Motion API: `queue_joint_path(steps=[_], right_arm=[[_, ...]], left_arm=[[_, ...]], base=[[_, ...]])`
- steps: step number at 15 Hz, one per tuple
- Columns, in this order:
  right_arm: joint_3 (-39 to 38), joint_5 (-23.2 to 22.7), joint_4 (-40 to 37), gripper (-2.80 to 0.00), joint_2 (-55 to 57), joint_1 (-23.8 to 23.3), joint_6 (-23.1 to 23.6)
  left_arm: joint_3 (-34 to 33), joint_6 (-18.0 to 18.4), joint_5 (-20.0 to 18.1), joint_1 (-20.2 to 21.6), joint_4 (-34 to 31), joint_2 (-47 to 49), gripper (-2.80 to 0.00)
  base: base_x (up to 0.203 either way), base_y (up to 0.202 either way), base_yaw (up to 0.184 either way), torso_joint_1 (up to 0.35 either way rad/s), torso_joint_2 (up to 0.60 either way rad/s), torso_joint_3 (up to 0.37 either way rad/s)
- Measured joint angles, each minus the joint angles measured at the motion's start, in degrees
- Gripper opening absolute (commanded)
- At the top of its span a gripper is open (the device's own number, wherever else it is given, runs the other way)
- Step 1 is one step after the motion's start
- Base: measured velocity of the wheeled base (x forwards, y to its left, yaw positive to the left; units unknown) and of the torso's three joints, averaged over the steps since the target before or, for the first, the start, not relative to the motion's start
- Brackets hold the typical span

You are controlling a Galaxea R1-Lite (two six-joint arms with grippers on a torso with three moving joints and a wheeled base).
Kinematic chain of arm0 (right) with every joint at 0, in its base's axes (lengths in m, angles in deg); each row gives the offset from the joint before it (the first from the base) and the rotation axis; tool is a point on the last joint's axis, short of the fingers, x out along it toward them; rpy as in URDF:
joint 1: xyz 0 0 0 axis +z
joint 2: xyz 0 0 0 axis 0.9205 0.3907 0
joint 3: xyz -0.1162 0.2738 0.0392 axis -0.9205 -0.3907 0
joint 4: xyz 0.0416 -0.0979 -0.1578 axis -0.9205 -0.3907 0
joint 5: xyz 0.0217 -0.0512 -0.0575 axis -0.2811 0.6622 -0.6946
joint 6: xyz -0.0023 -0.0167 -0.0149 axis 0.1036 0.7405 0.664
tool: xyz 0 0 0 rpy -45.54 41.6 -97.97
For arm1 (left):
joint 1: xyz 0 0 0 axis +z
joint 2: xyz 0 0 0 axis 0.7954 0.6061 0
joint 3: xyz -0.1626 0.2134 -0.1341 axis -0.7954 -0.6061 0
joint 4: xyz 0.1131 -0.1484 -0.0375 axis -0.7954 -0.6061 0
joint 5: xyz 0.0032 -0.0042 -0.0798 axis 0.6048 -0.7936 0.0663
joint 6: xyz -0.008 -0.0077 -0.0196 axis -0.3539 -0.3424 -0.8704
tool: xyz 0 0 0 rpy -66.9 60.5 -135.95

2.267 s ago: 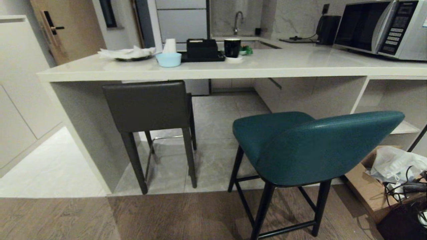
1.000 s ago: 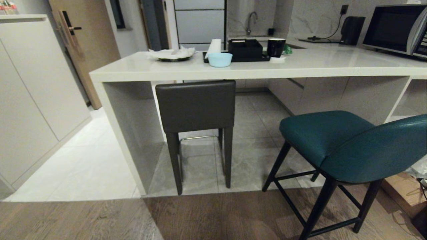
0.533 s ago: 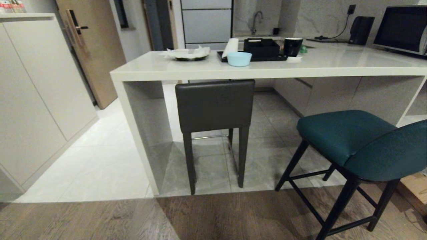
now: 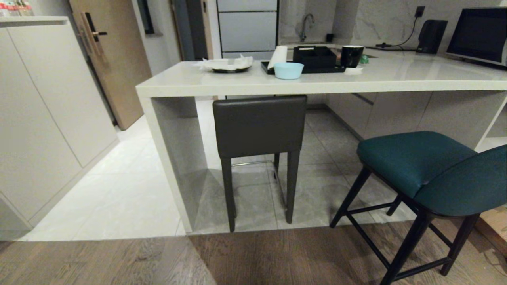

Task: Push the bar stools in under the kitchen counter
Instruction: Pull the gray chair out from under the dining table

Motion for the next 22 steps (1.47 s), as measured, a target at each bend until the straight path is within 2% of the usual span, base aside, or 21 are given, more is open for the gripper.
queue_joint_path(steps=[22], right_arm=[[0.02,0.09,0.03,-2.8,0.0,0.0,-0.6]], left_arm=[[0.0,-0.06,0.02,-0.1,0.02,0.0,-2.8]], base=[[0.193,0.0,0.001,0.004,0.0,0.003]])
